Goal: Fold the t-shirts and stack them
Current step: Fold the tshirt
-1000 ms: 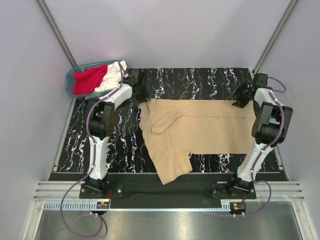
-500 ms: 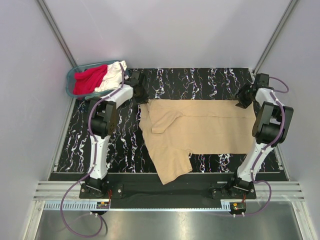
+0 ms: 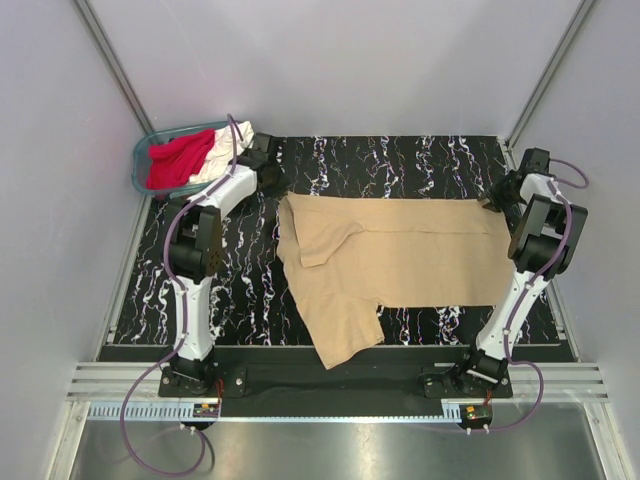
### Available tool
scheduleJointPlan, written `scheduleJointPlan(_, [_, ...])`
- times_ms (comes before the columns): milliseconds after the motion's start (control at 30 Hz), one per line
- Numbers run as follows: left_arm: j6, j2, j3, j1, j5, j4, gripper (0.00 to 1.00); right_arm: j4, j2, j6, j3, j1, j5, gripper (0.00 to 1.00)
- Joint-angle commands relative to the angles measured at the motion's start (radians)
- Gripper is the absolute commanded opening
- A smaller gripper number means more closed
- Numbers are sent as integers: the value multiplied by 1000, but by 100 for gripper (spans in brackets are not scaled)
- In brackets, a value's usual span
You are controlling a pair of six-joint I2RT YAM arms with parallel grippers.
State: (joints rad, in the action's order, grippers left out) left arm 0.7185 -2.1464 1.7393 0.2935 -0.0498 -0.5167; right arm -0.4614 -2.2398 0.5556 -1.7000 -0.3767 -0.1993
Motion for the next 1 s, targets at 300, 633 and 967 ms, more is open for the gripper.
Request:
scheduleJointPlan(300, [-22, 13, -44, -47, 90, 147, 9, -16, -21, -40, -124, -25, 21, 35])
scheduleJointPlan(633, [-22, -12, -46, -47, 123, 181, 20, -46, -84, 0, -173, -25, 12, 40])
scheduleJointPlan(967, [-48, 42, -89, -47, 71, 150, 40, -63, -66, -43, -170, -25, 34, 40])
